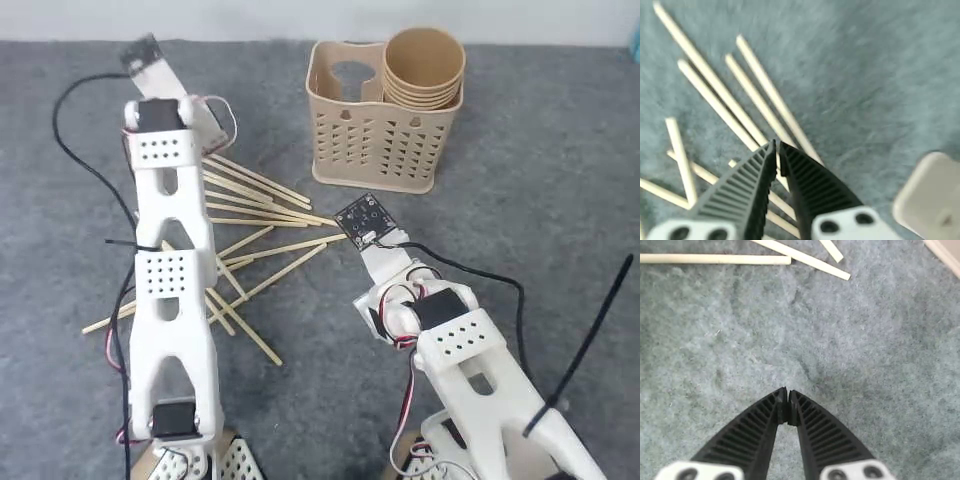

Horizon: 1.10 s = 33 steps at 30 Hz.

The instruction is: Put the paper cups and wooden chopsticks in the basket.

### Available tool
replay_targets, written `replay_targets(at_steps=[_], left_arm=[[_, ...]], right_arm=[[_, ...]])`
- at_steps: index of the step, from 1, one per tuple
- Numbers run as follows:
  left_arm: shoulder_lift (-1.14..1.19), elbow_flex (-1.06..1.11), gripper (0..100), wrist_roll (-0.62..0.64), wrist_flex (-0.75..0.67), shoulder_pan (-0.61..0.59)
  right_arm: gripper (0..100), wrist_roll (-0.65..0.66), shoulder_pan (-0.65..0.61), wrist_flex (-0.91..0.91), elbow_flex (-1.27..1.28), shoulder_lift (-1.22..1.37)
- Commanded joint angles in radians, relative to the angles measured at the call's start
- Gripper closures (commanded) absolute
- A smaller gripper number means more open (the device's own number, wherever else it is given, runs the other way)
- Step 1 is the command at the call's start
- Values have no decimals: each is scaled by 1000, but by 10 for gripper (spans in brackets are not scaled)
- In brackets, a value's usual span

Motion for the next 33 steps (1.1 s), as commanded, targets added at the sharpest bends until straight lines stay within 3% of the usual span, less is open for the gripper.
replay_targets(at_steps=[1,4,8,11,16,19,24,29,33], left_arm=[[-133,-22,990,-21,35,6],[-132,19,974,-8,31,5],[-132,131,782,138,18,5],[-132,231,693,163,-101,5],[-133,351,776,161,-377,-14],[-133,394,820,160,-446,-11],[-133,475,857,160,-450,5],[-133,530,968,144,-442,6],[-133,530,988,91,-359,15]], right_arm=[[991,20,-4,-16,-6,-36],[991,20,-4,-16,-6,-36],[991,20,-4,-16,-6,-36],[991,20,-4,-15,-6,-36],[991,20,-5,-13,-6,-36],[991,20,-5,-12,-6,-36],[991,20,-5,-12,-6,-36],[991,20,-5,-12,-6,-36],[991,20,-4,-13,-6,-36]])
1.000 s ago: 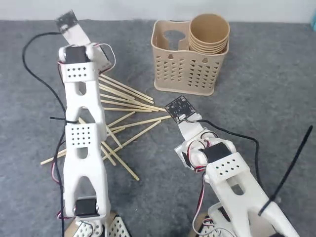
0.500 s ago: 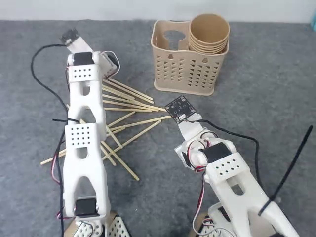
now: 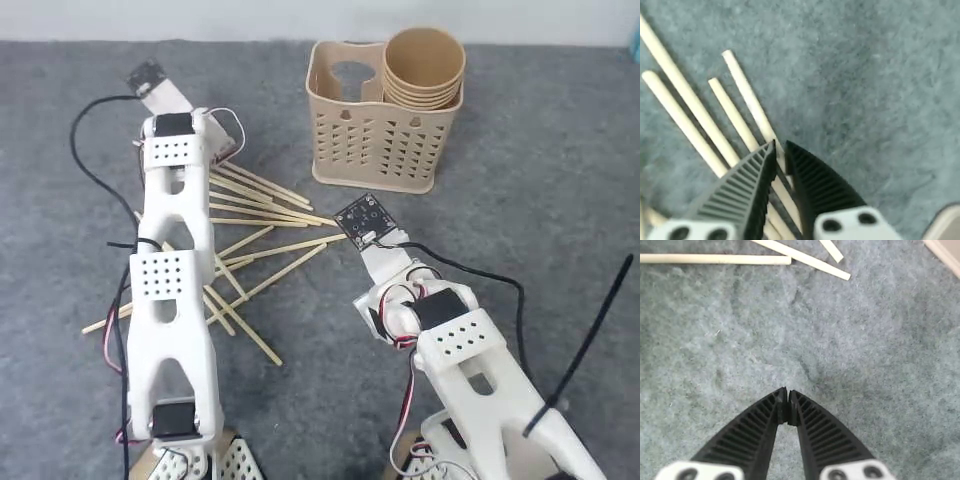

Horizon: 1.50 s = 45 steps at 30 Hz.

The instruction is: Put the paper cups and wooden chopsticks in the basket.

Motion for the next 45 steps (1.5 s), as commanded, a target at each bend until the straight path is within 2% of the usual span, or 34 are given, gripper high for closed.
replay_targets(at_steps=[1,9,13,21,28,32,37,43,45], left_arm=[[-60,-1,988,-34,109,21],[-68,-1,988,-37,382,26],[-69,-15,988,-38,473,-6],[-103,116,989,-160,474,-64],[-413,395,990,-256,463,-86],[-603,598,990,-258,377,-81],[-761,779,989,-255,181,-71],[-755,808,988,-245,-190,-14],[-707,800,988,-196,-299,6]], right_arm=[[991,20,-4,-13,-6,-36],[991,20,-1,-15,-8,-36],[991,20,-1,-15,-8,-36],[991,21,-1,-16,-8,-36],[991,21,-2,-16,-9,-36],[991,21,-4,-18,-9,-36],[991,21,-4,-18,-9,-36],[991,21,-4,-18,-9,-36],[991,21,-2,-18,-9,-36]])
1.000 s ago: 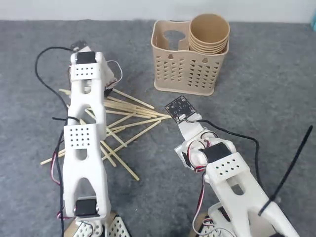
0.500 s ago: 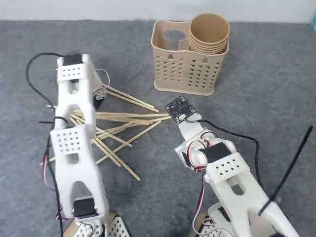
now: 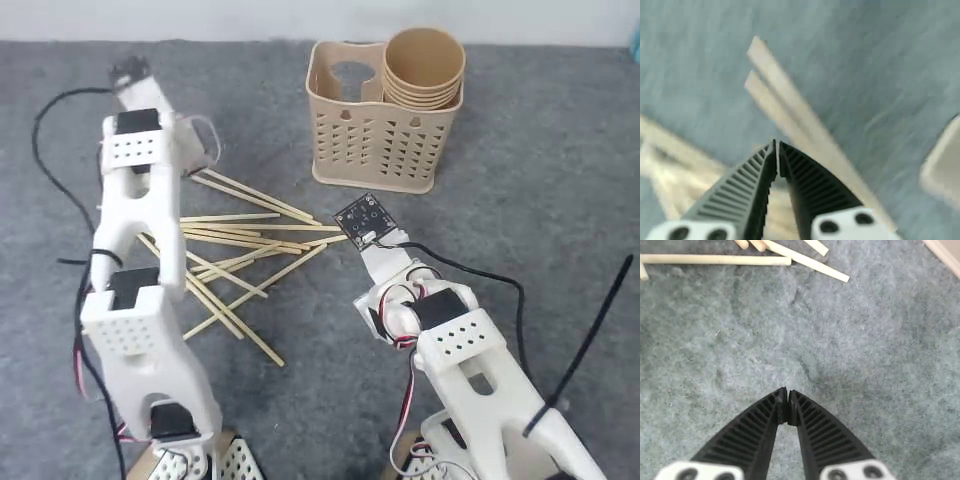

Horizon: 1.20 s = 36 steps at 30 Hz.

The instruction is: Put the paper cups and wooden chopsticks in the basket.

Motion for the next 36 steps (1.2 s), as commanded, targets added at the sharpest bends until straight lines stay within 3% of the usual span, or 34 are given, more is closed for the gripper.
replay_targets(at_steps=[1,6,14,21,29,36], left_arm=[[18,-18,988,83,-272,54],[176,-134,987,132,-298,104],[428,-418,987,130,-103,89],[552,-607,989,115,236,95],[563,-648,990,43,509,57],[560,-628,991,-23,539,25]], right_arm=[[991,21,-1,-18,-9,-36],[991,21,1,-18,-9,-36],[991,21,-2,-18,-9,-36],[991,21,-1,-18,-9,-36],[991,21,-2,-18,-9,-36],[991,21,-2,-25,-9,-36]])
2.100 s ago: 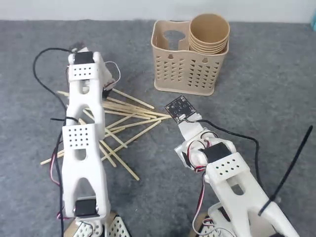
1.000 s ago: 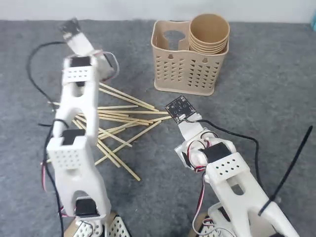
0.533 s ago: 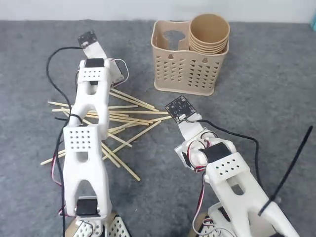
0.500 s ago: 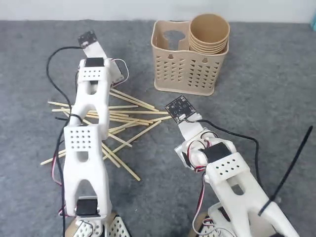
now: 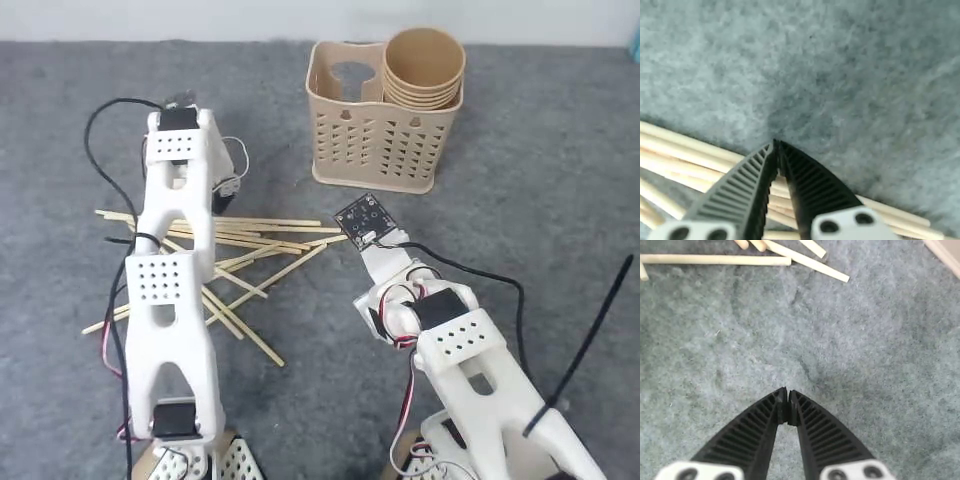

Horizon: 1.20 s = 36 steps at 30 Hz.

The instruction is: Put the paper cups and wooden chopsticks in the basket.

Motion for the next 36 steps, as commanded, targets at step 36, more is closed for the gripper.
replay_targets(at_steps=[36], left_arm=[[-1372,1650,732,-100,-712,-72]], right_arm=[[991,21,-4,-31,-8,-28]])
